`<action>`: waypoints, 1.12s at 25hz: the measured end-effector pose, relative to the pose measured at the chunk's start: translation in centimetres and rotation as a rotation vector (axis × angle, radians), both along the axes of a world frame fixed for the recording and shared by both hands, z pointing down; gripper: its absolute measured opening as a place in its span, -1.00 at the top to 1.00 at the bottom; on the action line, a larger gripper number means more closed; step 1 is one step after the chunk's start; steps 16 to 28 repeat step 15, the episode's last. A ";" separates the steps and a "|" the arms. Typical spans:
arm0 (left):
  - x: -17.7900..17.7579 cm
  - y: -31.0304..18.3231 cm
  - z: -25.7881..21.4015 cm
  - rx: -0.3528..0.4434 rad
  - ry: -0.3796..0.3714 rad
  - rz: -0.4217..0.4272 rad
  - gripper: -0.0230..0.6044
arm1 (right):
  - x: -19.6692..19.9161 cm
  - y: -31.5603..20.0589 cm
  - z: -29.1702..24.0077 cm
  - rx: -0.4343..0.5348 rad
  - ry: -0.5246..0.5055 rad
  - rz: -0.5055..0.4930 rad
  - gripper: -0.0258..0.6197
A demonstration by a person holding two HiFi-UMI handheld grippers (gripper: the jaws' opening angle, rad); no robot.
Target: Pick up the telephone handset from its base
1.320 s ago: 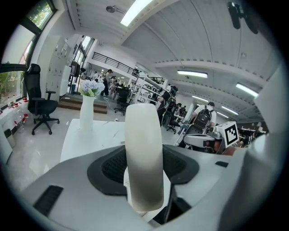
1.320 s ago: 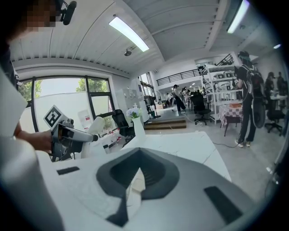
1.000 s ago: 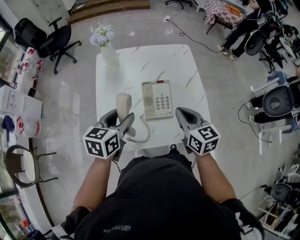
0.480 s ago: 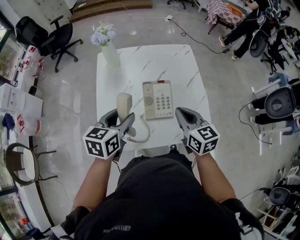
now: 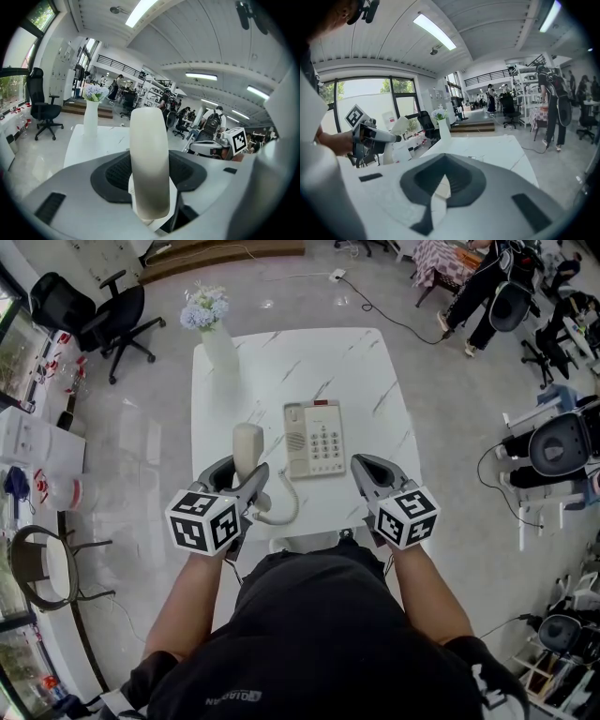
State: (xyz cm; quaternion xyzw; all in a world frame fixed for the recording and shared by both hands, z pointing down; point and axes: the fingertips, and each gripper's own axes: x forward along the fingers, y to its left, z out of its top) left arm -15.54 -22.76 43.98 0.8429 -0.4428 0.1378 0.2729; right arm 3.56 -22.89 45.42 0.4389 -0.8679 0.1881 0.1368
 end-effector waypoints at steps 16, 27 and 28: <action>0.7 -0.8 0.0 -0.015 -0.009 0.001 0.20 | 0.5 -0.8 -0.1 -0.011 0.003 -0.006 0.92; 0.7 -0.8 0.0 -0.015 -0.009 0.001 0.20 | 0.5 -0.8 -0.1 -0.011 0.003 -0.006 0.92; 0.7 -0.8 0.0 -0.015 -0.009 0.001 0.20 | 0.5 -0.8 -0.1 -0.011 0.003 -0.006 0.92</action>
